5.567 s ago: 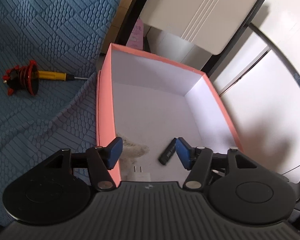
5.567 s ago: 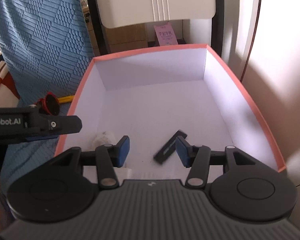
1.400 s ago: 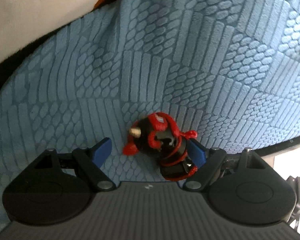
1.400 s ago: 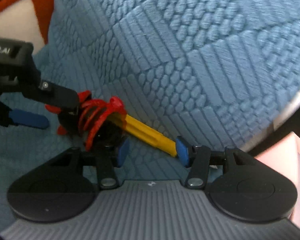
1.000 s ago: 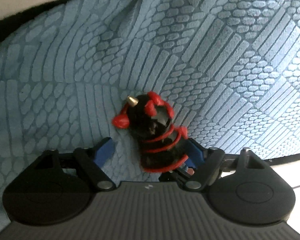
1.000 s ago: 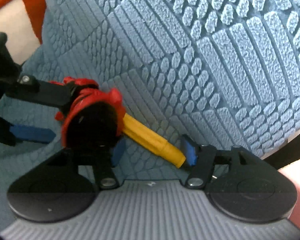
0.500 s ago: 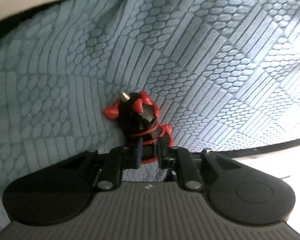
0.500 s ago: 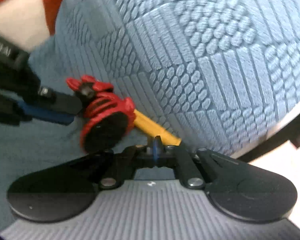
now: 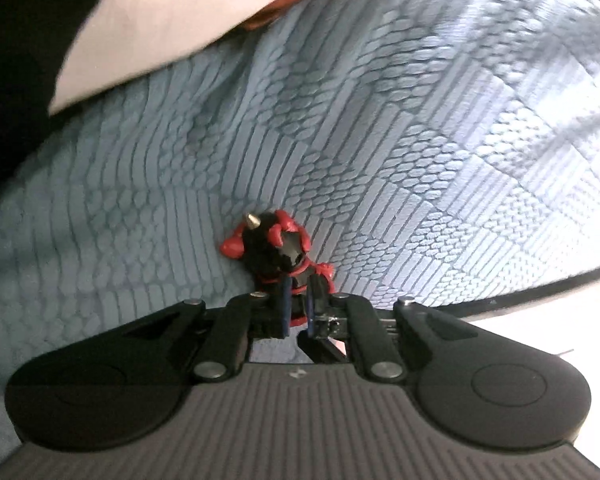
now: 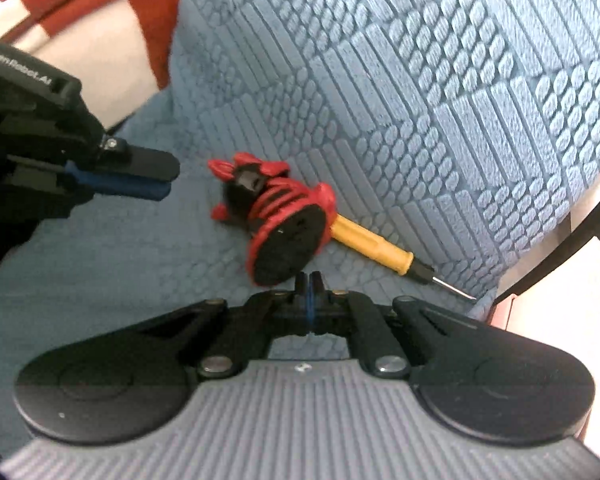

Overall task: Organize rigid objects
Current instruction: 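Close left tool on red spring toy while right tool approaches screwdriver handle, then lift red spring toy with left tool while right tool grasps yellow screwdriver handle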

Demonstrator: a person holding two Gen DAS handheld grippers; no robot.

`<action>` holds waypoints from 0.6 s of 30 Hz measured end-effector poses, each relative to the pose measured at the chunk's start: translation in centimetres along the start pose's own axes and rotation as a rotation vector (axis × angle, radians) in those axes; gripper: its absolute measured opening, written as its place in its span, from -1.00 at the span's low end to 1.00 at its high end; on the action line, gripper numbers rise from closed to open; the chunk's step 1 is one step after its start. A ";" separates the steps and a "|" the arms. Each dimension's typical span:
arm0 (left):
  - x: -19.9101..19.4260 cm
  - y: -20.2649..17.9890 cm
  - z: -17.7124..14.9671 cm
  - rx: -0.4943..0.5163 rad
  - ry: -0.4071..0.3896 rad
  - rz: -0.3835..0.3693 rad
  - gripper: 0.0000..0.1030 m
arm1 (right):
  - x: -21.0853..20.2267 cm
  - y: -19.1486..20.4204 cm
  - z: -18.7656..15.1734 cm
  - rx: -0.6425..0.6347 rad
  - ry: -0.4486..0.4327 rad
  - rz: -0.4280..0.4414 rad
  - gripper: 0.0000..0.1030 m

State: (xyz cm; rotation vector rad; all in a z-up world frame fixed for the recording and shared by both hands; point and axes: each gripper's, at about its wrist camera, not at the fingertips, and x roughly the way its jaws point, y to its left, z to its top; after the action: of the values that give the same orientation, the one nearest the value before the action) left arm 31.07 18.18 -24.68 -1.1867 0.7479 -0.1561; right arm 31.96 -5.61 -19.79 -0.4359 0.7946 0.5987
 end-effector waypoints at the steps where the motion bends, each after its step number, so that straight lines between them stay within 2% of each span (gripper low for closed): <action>1: -0.5 -0.1 -0.1 0.017 -0.003 0.008 -0.83 | -0.3 0.1 0.1 -0.005 -0.004 0.004 -0.94; 11: -3.3 -2.5 -1.1 0.239 -0.063 0.131 -0.85 | 0.0 -1.6 0.3 0.013 -0.001 -0.039 -0.84; 12: -3.4 -2.6 -1.2 0.254 -0.067 0.137 -0.85 | 0.3 -1.7 0.3 0.010 0.008 -0.038 -0.79; 14: -3.1 -2.8 -1.2 0.284 -0.071 0.158 -0.84 | 0.7 -1.8 0.3 -0.006 0.011 -0.058 -0.20; 15: -2.9 -2.8 -1.2 0.289 -0.073 0.163 -0.84 | 1.1 -1.8 0.3 -0.022 0.008 -0.075 -0.12; 18: -1.9 -2.0 -0.9 0.239 -0.048 0.143 -0.83 | 2.2 -1.9 0.7 -0.055 0.016 -0.084 -0.11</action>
State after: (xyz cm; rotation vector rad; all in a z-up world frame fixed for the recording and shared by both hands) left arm 29.58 17.57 -22.19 -0.9043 0.7469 -0.0950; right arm 34.75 -5.92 -20.79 -0.5227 0.7727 0.5399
